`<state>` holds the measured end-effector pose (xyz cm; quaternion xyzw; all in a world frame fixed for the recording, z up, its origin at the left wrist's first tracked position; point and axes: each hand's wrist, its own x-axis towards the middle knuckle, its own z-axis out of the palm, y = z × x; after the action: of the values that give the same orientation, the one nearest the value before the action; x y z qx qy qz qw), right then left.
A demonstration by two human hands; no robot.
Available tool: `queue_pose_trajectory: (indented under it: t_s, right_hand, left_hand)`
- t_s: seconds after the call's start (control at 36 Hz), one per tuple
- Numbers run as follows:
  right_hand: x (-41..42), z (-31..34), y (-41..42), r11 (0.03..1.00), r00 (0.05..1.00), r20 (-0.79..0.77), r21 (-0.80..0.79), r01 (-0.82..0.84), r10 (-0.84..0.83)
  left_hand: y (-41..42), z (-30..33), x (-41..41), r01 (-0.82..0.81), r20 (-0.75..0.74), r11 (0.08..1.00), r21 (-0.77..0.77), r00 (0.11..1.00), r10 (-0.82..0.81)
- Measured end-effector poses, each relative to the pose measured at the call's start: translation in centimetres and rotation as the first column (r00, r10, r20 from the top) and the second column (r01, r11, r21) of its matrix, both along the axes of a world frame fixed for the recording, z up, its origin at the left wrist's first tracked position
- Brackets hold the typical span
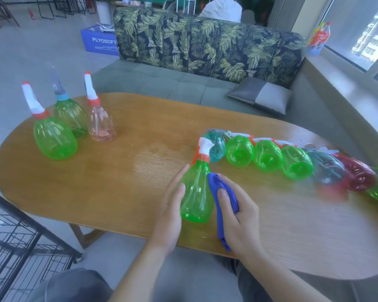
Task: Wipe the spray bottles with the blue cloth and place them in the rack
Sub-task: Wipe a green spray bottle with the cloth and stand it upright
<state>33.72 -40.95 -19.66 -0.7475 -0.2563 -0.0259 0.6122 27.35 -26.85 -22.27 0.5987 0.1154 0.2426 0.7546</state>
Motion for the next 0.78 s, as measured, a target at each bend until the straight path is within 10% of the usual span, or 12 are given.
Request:
queue_pose_trajectory:
  t_s: [0.78]
  right_hand:
    - [2.1, 0.5, 1.6, 0.953, 0.919, 0.338, -0.282, -0.106, 0.202]
  left_hand:
    - [0.2, 0.4, -0.1, -0.026, 0.001, 0.996, -0.085, 1.0, 0.026]
